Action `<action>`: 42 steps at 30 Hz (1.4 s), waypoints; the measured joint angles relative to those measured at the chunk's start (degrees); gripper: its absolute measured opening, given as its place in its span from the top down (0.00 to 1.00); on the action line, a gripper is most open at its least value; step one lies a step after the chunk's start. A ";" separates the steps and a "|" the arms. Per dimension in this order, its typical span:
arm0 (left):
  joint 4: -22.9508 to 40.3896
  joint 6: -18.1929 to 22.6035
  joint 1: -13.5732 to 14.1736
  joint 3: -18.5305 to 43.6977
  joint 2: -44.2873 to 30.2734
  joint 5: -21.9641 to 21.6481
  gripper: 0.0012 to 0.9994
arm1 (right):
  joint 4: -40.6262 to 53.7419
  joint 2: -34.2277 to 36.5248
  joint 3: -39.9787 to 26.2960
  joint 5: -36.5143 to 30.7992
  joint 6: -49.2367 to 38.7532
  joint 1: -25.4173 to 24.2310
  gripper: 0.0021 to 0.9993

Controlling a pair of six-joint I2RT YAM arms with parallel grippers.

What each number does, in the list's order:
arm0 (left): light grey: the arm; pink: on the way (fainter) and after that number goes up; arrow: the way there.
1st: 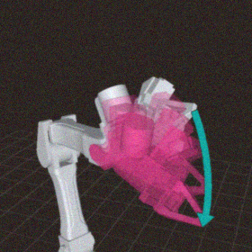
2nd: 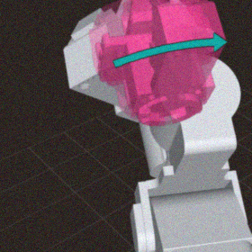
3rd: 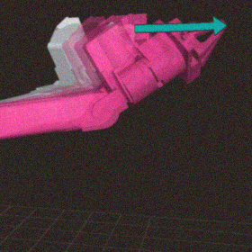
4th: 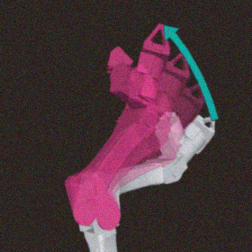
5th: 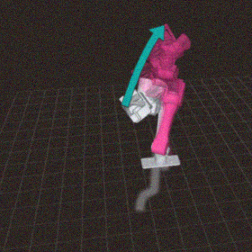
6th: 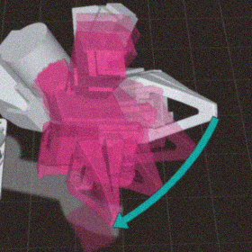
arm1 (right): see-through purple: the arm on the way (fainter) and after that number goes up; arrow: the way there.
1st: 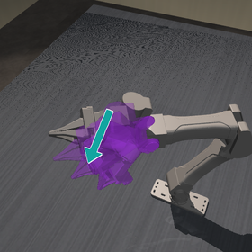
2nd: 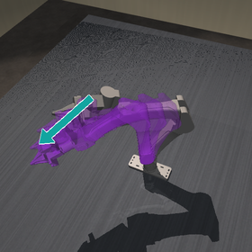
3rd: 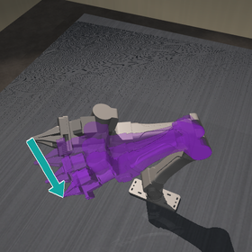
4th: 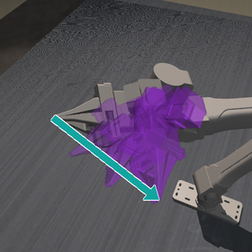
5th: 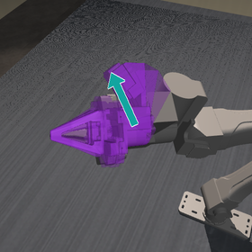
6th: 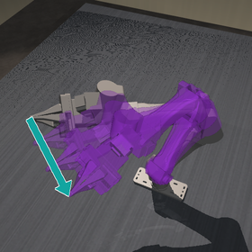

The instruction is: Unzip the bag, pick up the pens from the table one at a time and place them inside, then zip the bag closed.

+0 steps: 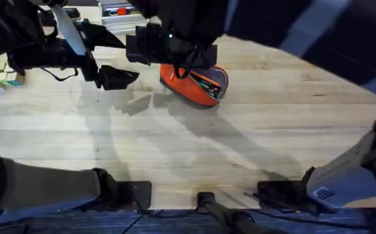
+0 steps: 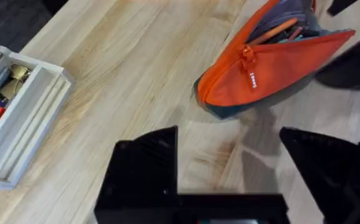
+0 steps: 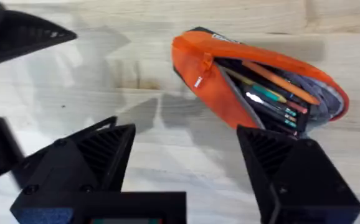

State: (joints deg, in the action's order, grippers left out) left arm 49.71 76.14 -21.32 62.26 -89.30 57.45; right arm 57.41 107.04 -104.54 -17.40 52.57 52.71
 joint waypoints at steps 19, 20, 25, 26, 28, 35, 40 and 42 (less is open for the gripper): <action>0.00 0.02 0.00 0.02 0.00 -0.02 0.01 | -7.33 7.67 0.03 -1.23 2.75 -0.02 0.00; 0.00 0.02 0.00 0.02 0.00 0.00 0.01 | -7.70 8.15 0.03 -1.23 2.77 0.00 0.00; 0.00 0.00 0.00 0.02 0.00 -0.02 0.01 | -9.40 10.34 0.03 -2.06 2.77 0.00 0.00; 0.00 0.02 0.00 0.00 0.00 -0.02 0.01 | -9.53 10.62 0.03 -2.76 2.77 0.00 0.00; 0.02 -0.01 0.00 0.01 0.00 0.00 0.01 | -9.66 11.11 0.03 -4.21 2.77 -0.02 0.00; 0.00 0.02 0.00 0.00 0.00 0.00 0.01 | -10.44 12.87 0.03 -7.60 2.94 -0.57 0.03; 0.00 0.02 0.00 0.02 0.00 -0.02 0.01 | -10.70 13.70 0.03 -7.90 3.03 -2.23 0.10; 0.00 0.02 0.00 0.00 0.00 -0.02 0.01 | -10.75 14.10 0.03 -7.87 3.18 -2.83 0.14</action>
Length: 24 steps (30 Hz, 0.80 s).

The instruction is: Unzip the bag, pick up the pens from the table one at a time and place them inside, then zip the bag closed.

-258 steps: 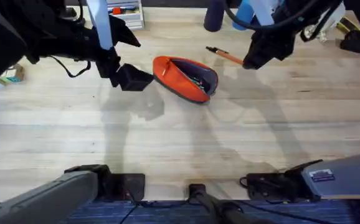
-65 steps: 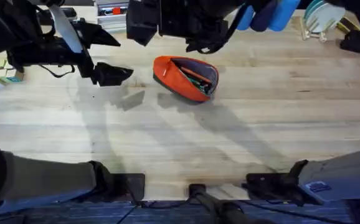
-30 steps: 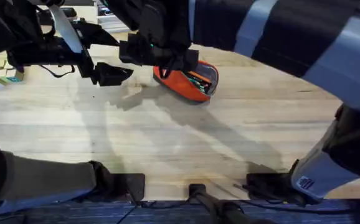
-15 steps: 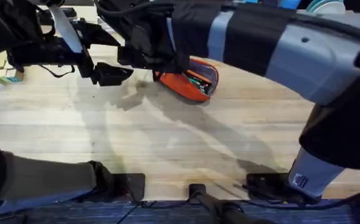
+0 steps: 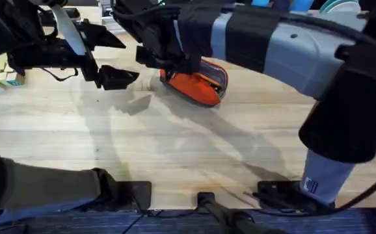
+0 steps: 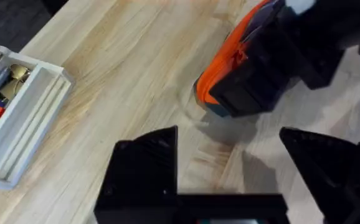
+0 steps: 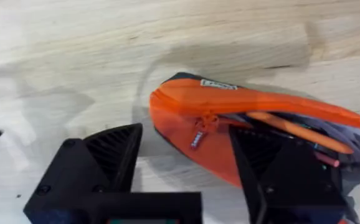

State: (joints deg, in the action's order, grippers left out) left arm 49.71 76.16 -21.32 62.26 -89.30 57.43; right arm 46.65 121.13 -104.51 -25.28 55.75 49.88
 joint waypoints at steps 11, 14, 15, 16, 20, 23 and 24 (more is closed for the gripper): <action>0.21 0.00 0.00 0.01 0.00 0.01 0.01 | 0.49 1.41 0.00 0.00 0.69 -1.89 0.64; 0.24 0.00 0.00 0.00 -0.01 0.01 0.01 | 0.49 1.41 0.00 -0.02 0.89 -1.91 0.74; 0.26 0.00 0.00 0.02 0.00 0.00 0.01 | 0.52 1.41 0.00 -0.02 0.90 -1.91 0.77; 0.26 0.00 0.00 0.00 0.00 0.00 0.01 | 0.55 1.41 0.00 -0.03 0.94 -1.91 0.81; 0.26 0.00 0.00 0.02 -0.01 0.02 0.01 | 0.52 1.41 0.00 -0.02 1.07 -1.91 0.94; 0.26 0.00 0.00 0.02 0.00 0.01 0.01 | 0.48 1.41 0.00 -0.02 1.07 -1.91 0.97; 0.26 0.00 0.00 0.01 0.00 0.02 0.01 | 0.48 1.41 0.00 -0.02 1.07 -1.91 0.97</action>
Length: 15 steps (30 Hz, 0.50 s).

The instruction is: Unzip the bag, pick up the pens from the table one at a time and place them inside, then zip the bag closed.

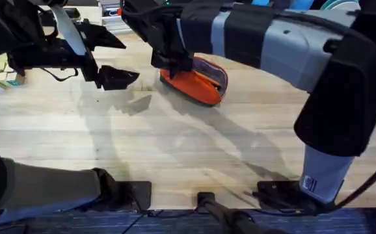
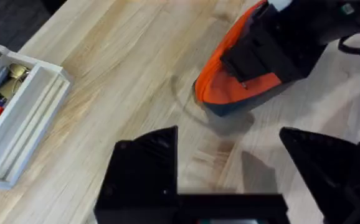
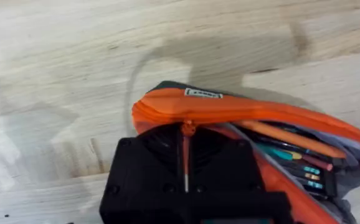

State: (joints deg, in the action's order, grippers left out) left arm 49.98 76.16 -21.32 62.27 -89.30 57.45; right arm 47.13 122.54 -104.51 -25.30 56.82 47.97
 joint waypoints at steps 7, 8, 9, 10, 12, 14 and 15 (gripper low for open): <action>0.00 0.00 0.00 0.02 0.00 -0.01 0.01 | 0.00 0.00 0.00 0.00 0.00 0.00 0.97; 0.00 0.00 0.00 -0.01 0.00 0.00 0.01 | 0.04 -0.02 0.00 0.00 0.00 0.00 0.97; 0.00 0.00 0.00 0.02 -0.02 -0.02 0.01 | 0.09 -0.24 0.00 0.00 -0.11 0.00 0.97; 0.00 0.00 0.00 -0.01 -0.02 -0.02 0.01 | 0.12 -0.40 0.00 0.02 -0.27 0.00 0.97; -0.02 0.00 0.00 0.02 0.00 0.00 0.01 | 0.30 -1.14 0.00 0.02 -0.70 0.00 0.97; -0.01 0.00 0.00 0.02 0.00 0.00 0.01 | 0.56 -2.20 0.00 0.02 -1.20 0.00 0.97; 0.00 0.00 0.00 0.01 0.00 0.00 0.01 | 0.72 -2.78 0.00 0.06 -1.37 0.00 0.97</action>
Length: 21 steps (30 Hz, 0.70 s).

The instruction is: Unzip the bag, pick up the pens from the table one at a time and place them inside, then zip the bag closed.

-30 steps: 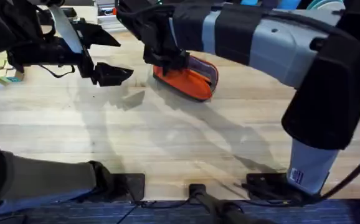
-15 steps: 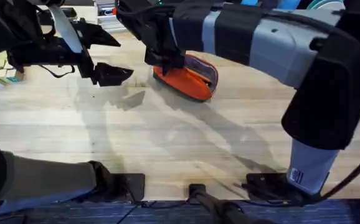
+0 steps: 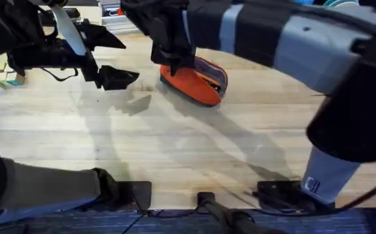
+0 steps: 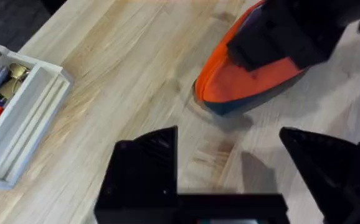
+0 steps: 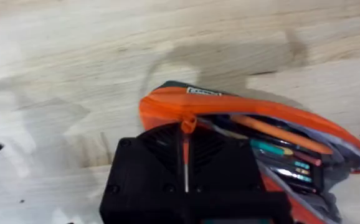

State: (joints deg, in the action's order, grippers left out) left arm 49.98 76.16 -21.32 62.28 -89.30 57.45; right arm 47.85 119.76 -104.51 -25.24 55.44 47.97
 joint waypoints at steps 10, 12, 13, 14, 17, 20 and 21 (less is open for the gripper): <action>-0.39 -0.02 0.00 0.00 0.00 -0.02 0.01 | 0.62 -3.52 0.02 0.88 -2.11 -0.08 0.97; -1.21 0.00 0.02 0.00 -0.01 -0.04 0.01 | 0.64 -3.52 0.02 1.35 -2.29 -0.14 0.97; -1.80 0.00 0.02 -0.01 0.00 -0.04 0.01 | 0.65 -3.52 0.02 1.58 -2.36 -0.15 0.97; -2.28 0.00 0.09 -0.02 0.00 -0.04 0.01 | 0.66 -3.52 0.02 1.76 -2.39 -0.15 0.97; -4.02 0.00 0.65 0.00 0.00 -0.07 0.01 | 0.70 -3.54 0.02 2.21 -2.71 -0.15 0.97; -5.81 0.02 2.10 0.00 -0.02 -0.07 0.01 | 1.14 -3.54 0.02 2.43 -2.78 -0.15 0.97; -6.48 0.02 2.70 0.00 -0.17 -0.04 0.01 | 1.31 -3.54 0.02 2.55 -2.80 -0.15 0.97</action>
State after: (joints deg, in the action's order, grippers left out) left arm 43.50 76.18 -18.62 62.28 -89.46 57.41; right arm 49.16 116.22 -104.49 -22.69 52.64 47.81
